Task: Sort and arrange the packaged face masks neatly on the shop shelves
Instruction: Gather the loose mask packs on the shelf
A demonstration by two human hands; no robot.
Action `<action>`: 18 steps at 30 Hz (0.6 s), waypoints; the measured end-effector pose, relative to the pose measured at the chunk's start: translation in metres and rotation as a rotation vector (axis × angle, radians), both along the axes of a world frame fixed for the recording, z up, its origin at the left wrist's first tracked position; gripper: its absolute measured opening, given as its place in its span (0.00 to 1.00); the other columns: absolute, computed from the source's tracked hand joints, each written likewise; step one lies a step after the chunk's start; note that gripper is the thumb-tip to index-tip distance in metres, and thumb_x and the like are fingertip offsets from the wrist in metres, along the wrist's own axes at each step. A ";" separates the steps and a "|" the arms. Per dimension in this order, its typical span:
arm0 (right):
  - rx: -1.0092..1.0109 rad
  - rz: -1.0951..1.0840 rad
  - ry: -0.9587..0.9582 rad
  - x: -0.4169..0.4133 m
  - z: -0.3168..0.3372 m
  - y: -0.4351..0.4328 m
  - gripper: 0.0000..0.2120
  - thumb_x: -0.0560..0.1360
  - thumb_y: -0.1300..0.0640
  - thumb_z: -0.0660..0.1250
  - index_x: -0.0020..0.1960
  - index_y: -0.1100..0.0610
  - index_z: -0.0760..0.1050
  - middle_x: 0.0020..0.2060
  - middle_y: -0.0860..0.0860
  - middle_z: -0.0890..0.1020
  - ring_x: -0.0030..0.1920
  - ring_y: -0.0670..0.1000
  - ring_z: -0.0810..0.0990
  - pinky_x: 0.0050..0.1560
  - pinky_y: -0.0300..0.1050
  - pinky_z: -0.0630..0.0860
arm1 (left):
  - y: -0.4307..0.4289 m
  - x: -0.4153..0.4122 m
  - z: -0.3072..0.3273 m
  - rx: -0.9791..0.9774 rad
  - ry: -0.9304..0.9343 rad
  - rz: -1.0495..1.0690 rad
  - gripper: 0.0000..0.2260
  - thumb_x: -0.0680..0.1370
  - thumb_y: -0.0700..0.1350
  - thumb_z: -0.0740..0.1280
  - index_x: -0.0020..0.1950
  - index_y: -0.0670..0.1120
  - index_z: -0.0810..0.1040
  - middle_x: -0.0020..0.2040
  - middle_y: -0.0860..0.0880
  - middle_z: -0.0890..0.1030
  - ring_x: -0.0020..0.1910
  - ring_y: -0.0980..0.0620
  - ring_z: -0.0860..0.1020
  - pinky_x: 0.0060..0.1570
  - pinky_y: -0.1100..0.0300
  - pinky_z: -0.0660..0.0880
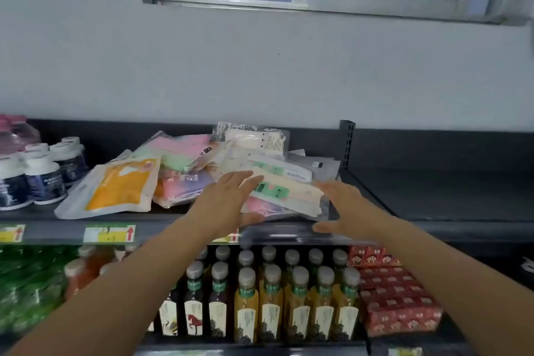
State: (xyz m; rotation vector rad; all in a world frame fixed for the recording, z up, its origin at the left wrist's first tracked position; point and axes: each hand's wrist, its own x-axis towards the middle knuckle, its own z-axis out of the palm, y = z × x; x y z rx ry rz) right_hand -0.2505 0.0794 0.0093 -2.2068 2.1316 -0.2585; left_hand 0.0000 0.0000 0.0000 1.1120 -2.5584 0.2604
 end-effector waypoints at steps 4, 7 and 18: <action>-0.024 0.024 -0.045 0.005 -0.001 -0.023 0.47 0.69 0.37 0.68 0.76 0.46 0.43 0.76 0.48 0.50 0.75 0.54 0.49 0.72 0.58 0.57 | -0.020 -0.009 -0.005 0.007 0.024 0.006 0.35 0.74 0.64 0.62 0.76 0.54 0.54 0.76 0.52 0.58 0.73 0.51 0.58 0.67 0.49 0.65; -0.006 0.050 -0.035 0.001 -0.010 -0.046 0.49 0.67 0.34 0.67 0.76 0.45 0.41 0.76 0.49 0.48 0.75 0.54 0.47 0.73 0.58 0.54 | -0.031 -0.017 -0.006 0.017 0.016 0.021 0.35 0.74 0.64 0.62 0.76 0.54 0.54 0.76 0.52 0.58 0.73 0.51 0.58 0.67 0.48 0.65; 0.197 0.121 -0.143 -0.031 -0.037 -0.097 0.50 0.63 0.22 0.53 0.77 0.47 0.45 0.77 0.46 0.48 0.75 0.49 0.49 0.74 0.57 0.50 | -0.083 -0.057 0.002 0.249 -0.191 0.181 0.46 0.64 0.77 0.50 0.77 0.55 0.50 0.78 0.54 0.47 0.76 0.52 0.45 0.72 0.42 0.45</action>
